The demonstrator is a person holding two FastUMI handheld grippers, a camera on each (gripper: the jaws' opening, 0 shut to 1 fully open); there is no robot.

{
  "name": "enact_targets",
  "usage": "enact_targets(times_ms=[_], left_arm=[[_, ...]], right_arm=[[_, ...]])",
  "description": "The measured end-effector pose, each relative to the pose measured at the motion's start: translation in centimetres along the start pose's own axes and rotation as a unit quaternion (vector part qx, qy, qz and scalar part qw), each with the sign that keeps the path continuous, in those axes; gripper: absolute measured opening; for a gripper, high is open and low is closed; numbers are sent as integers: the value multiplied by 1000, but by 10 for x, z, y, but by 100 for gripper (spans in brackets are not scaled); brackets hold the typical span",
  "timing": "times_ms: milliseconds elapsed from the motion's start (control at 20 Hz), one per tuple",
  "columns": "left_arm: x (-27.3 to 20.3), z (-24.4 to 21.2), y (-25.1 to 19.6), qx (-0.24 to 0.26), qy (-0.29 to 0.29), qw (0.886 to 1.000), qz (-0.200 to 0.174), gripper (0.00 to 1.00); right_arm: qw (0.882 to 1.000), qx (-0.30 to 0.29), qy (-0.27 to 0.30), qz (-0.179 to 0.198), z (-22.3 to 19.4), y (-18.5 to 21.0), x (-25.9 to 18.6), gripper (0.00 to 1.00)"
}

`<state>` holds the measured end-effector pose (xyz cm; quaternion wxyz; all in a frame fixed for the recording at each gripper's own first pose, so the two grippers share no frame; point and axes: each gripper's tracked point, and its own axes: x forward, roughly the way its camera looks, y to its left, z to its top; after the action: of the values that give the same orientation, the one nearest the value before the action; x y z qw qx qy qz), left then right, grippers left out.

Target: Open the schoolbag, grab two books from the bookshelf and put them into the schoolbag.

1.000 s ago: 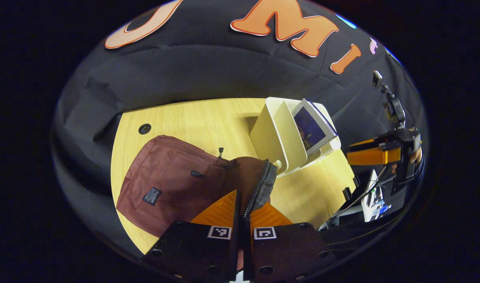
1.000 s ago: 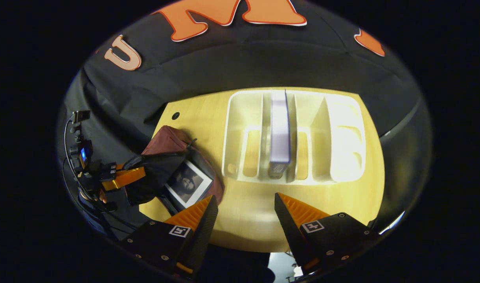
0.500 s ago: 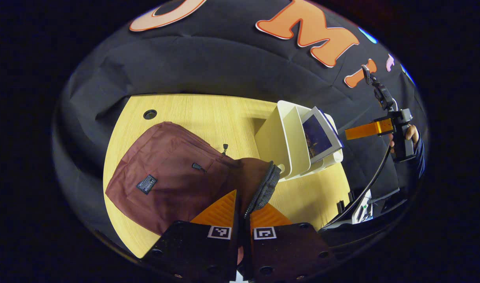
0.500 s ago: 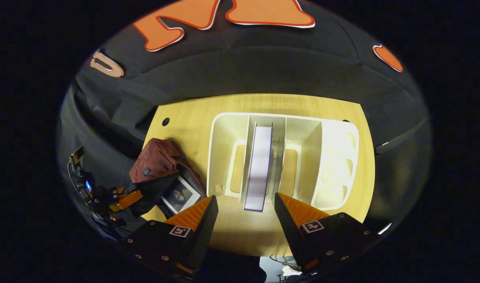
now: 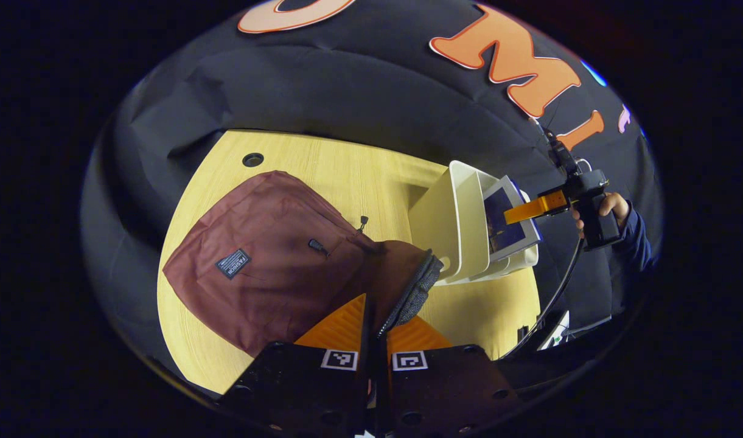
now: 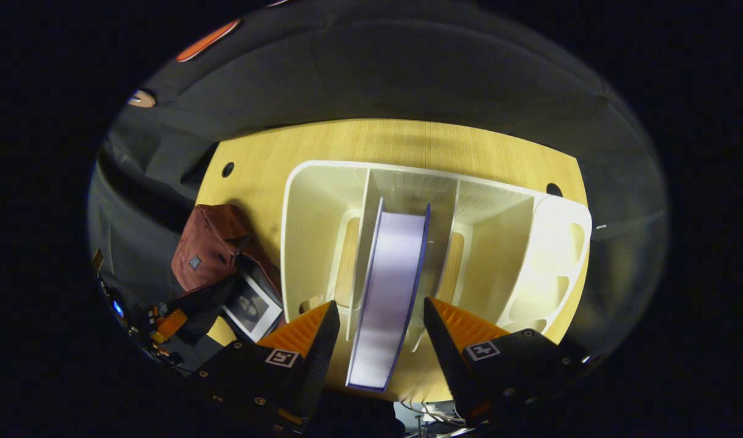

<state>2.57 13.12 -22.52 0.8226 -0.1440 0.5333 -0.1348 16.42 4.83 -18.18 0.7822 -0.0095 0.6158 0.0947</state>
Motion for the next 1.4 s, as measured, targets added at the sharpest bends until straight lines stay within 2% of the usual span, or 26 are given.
enact_targets(times_ms=[50, 100, 150, 250, 300, 350, 400, 700, 850, 1200, 1400], left_arm=[[-1, -1, 0, -5, 0, 1000, 3, 7], [-1, -1, 0, -9, 0, 1000, 5, 7], [-2, -1, 0, -11, -1, 1000, 8, 7], [-2, -3, -1, -14, -2, 1000, 11, 7], [-2, -4, -1, -15, -1, 1000, 13, 7], [-2, -5, -1, -15, -1, 1000, 15, 7], [-3, -6, -1, -16, -1, 1000, 16, 7], [-7, -6, -7, -12, -4, 1000, 24, 7], [-10, -5, -8, 8, -5, 1000, 28, 7], [-11, -3, -4, 72, 6, 997, 0, 7], [-14, 2, 3, 109, 16, 994, -20, 7]], right_arm=[[1000, 2, 5, 0, 1, 0, 4, 80], [1000, 5, 8, -2, 2, -1, 7, 60], [1000, 11, 12, -8, 3, -3, 10, 66], [999, 17, 9, -26, 8, -12, 11, 42], [999, 23, 5, -30, 10, -17, 11, 52], [999, 31, 5, -31, 10, -17, 11, 40], [999, 34, 6, -31, 8, -19, 10, 38], [999, 27, -13, -23, 6, -17, -17, 35], [999, 34, -33, -22, 2, -19, -39, 34], [991, 93, -91, -38, -25, -24, -104, 33], [984, 128, -121, -25, -49, -10, -142, 33]])
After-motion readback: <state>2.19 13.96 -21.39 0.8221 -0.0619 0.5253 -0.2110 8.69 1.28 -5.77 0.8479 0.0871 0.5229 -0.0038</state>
